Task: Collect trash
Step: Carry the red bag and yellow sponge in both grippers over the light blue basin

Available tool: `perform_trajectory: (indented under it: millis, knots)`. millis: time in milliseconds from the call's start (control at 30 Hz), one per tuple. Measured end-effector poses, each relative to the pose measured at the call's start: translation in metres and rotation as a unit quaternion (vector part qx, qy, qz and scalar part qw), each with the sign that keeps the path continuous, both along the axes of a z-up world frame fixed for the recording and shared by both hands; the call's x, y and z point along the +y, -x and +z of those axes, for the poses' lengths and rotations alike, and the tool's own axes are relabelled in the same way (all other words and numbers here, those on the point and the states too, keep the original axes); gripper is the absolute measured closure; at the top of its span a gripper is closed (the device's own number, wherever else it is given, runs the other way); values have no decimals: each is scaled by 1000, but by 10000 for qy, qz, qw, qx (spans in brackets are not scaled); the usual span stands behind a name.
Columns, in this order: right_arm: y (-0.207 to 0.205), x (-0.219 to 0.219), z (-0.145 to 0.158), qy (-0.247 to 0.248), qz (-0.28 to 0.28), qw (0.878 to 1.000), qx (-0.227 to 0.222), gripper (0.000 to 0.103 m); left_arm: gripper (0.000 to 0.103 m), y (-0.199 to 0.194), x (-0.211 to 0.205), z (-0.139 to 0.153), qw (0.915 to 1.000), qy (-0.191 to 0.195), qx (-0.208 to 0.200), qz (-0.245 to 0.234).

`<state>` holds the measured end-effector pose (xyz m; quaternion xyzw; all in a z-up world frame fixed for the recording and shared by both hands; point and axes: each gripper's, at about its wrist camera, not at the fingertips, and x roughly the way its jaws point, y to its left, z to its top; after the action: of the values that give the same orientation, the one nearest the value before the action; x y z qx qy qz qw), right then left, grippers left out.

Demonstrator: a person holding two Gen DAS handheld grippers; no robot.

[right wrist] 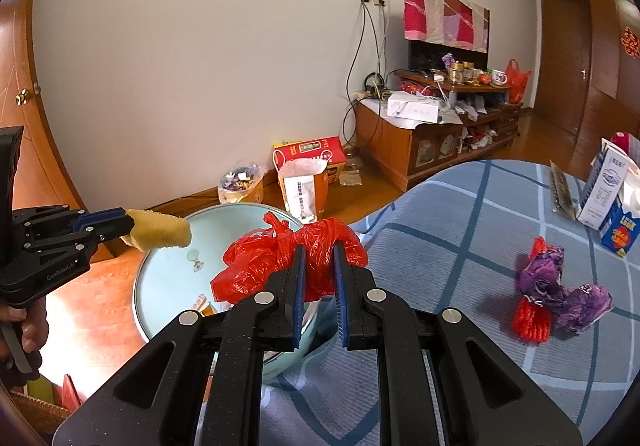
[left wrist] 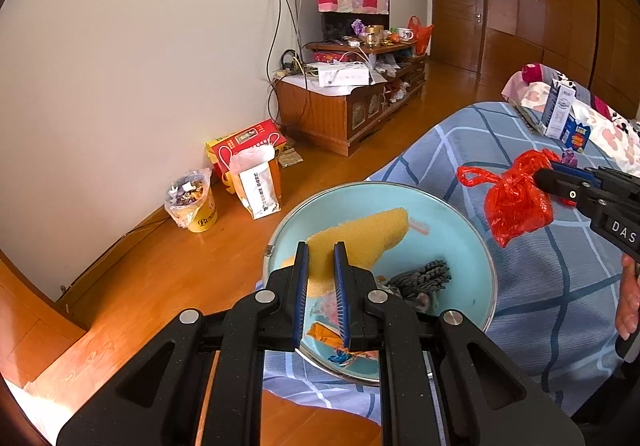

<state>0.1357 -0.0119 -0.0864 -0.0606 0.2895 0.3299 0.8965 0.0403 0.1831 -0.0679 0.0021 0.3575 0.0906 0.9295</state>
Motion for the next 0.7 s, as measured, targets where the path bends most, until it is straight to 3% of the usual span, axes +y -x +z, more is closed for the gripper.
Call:
perform_trajectory:
  millis: [700]
  knots:
    - [3, 18, -3, 101, 165, 9998, 17, 89, 90, -2, 4, -3, 10000, 19, 30, 56]
